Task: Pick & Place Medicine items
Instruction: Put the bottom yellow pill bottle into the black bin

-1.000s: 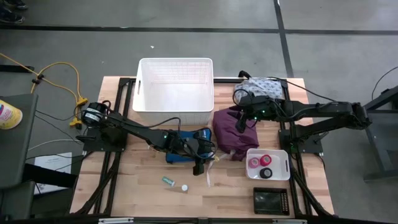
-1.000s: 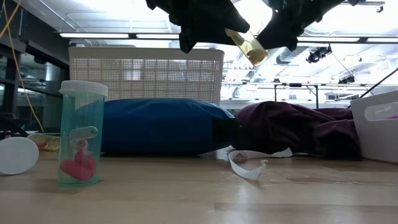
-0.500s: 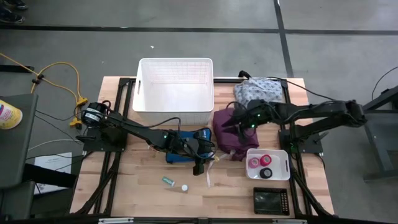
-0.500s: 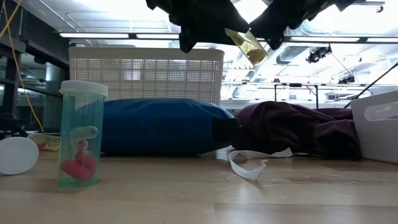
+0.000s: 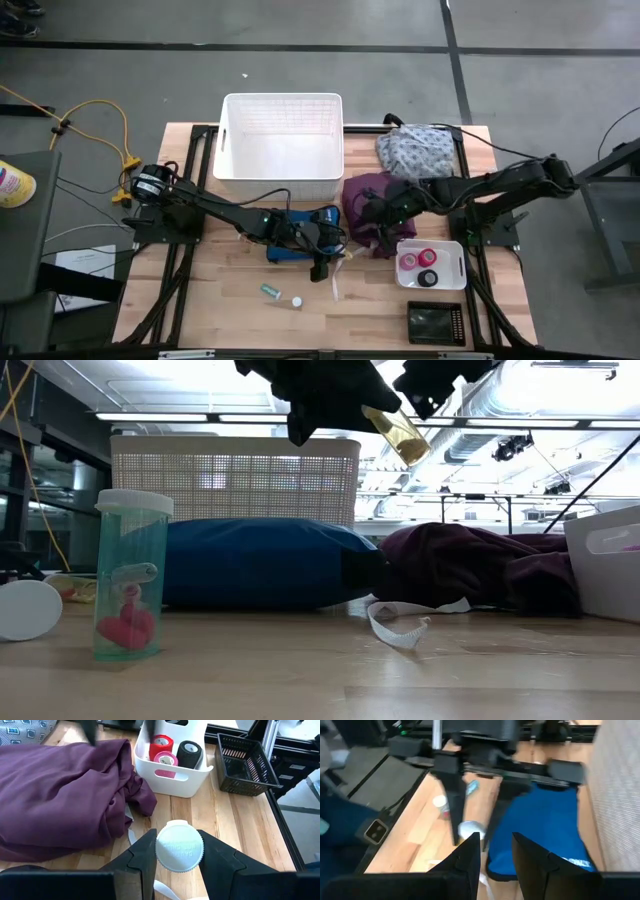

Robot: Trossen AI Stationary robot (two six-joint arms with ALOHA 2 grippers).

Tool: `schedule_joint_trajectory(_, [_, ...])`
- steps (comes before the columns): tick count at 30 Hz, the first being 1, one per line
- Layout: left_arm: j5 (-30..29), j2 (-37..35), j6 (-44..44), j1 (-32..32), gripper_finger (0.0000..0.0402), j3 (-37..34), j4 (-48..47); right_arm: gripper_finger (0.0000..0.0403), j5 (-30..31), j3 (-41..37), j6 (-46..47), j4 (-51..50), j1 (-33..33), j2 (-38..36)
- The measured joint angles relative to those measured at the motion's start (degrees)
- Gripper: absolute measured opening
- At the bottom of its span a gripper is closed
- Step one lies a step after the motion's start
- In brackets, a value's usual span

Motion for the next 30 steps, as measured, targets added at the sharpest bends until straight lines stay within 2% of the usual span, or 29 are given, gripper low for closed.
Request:
schedule_joint_trajectory(5, [0.0,0.0,-0.1,0.0,0.0120,0.0,0.0,0.0098,0.2,1.4,-1.0,-1.8,2.1,0.9])
schedule_joint_trajectory(12, [0.0,0.0,-0.2,0.0,0.0120,0.0,0.0,0.0098,8.3,1.5,-0.9,-5.2,4.5,0.9])
schedule_joint_trajectory(18, [0.0,0.0,-0.2,0.0,0.0120,0.0,0.0,0.0102,9.6,1.5,-0.8,-5.3,5.6,0.9])
schedule_joint_trajectory(23, [0.0,0.0,-0.2,0.0,0.0120,0.0,0.0,0.0138,11.9,1.5,-0.7,-5.3,5.6,0.9])
schedule_joint_trajectory(30, [0.0,0.0,-0.1,0.0,0.0120,0.0,0.0,0.0189,11.6,1.5,1.8,-5.3,5.6,0.9])
